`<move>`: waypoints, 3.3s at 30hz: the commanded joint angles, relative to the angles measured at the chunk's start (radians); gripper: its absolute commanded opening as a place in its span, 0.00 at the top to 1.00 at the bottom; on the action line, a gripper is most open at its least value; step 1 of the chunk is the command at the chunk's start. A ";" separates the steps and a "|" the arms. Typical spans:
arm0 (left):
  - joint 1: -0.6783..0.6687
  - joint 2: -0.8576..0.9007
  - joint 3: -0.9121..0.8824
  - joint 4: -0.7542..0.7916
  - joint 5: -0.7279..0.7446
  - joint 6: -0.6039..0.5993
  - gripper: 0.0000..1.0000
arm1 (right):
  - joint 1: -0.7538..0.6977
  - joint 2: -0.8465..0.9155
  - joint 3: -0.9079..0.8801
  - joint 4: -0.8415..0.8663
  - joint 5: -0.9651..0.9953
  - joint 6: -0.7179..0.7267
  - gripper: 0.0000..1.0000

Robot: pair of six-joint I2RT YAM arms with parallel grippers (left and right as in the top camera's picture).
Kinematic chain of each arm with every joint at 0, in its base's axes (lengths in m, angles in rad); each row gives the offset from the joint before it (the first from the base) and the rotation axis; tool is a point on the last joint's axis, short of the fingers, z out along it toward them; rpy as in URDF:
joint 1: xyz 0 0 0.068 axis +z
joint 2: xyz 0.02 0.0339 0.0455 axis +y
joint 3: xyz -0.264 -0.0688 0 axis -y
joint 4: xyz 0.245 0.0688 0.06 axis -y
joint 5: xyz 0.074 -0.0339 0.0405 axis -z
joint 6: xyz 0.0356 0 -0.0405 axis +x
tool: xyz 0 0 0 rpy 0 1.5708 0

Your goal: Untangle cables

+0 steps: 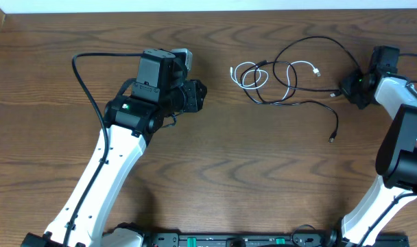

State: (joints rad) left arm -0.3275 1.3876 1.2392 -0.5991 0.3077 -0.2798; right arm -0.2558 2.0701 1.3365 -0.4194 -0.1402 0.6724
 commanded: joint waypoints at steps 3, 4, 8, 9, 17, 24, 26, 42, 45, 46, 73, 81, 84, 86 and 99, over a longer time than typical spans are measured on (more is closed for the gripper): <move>0.000 -0.002 0.008 -0.003 -0.013 0.018 0.56 | -0.028 0.036 -0.017 -0.026 0.084 -0.089 0.91; 0.000 -0.002 0.008 -0.003 -0.013 0.018 0.56 | -0.040 0.036 -0.017 -0.027 0.087 -0.092 0.94; 0.000 -0.002 0.008 -0.003 -0.013 0.018 0.56 | -0.126 0.035 -0.017 -0.043 0.086 -0.094 0.99; 0.000 -0.002 0.008 -0.003 -0.013 0.018 0.56 | -0.149 0.035 -0.017 -0.047 0.086 -0.094 0.99; 0.000 -0.002 0.008 -0.003 -0.014 0.018 0.56 | -0.399 0.035 -0.017 -0.114 0.085 -0.094 0.99; 0.000 -0.002 0.008 -0.003 -0.014 0.018 0.56 | -0.626 -0.007 -0.017 -0.158 0.077 -0.067 0.97; 0.000 -0.002 0.008 -0.003 -0.014 0.018 0.56 | -0.669 -0.041 -0.016 -0.156 0.064 -0.064 0.96; 0.000 -0.002 0.008 -0.003 -0.013 0.018 0.56 | -0.634 -0.272 -0.016 -0.063 0.003 -0.213 0.63; 0.000 -0.002 0.008 -0.003 -0.014 0.018 0.56 | -0.571 -0.272 -0.016 -0.057 -0.098 -0.330 0.64; 0.000 -0.002 0.008 -0.003 -0.014 0.018 0.56 | -0.553 -0.272 -0.016 -0.052 -0.125 -0.372 0.64; 0.015 -0.001 0.008 -0.164 -0.563 -0.050 0.42 | 0.161 -0.271 0.072 -0.254 0.063 -0.797 0.41; 0.043 0.060 0.008 -0.208 -0.544 -0.100 0.34 | 0.251 -0.242 0.122 -0.424 -0.039 -0.583 0.41; 0.043 0.095 0.008 -0.212 -0.472 -0.100 0.34 | 0.286 -0.204 0.119 -0.451 -0.038 -0.497 0.39; 0.043 0.114 0.008 -0.212 -0.446 -0.100 0.34 | 0.306 -0.173 0.119 -0.452 -0.031 -0.431 0.38; 0.043 0.127 0.008 -0.224 -0.446 -0.100 0.34 | 0.379 0.037 0.119 -0.356 0.077 -0.016 0.52</move>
State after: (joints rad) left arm -0.2871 1.5135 1.2392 -0.8135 -0.1398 -0.3698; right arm 0.1093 2.0857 1.4517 -0.7967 -0.0940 0.5583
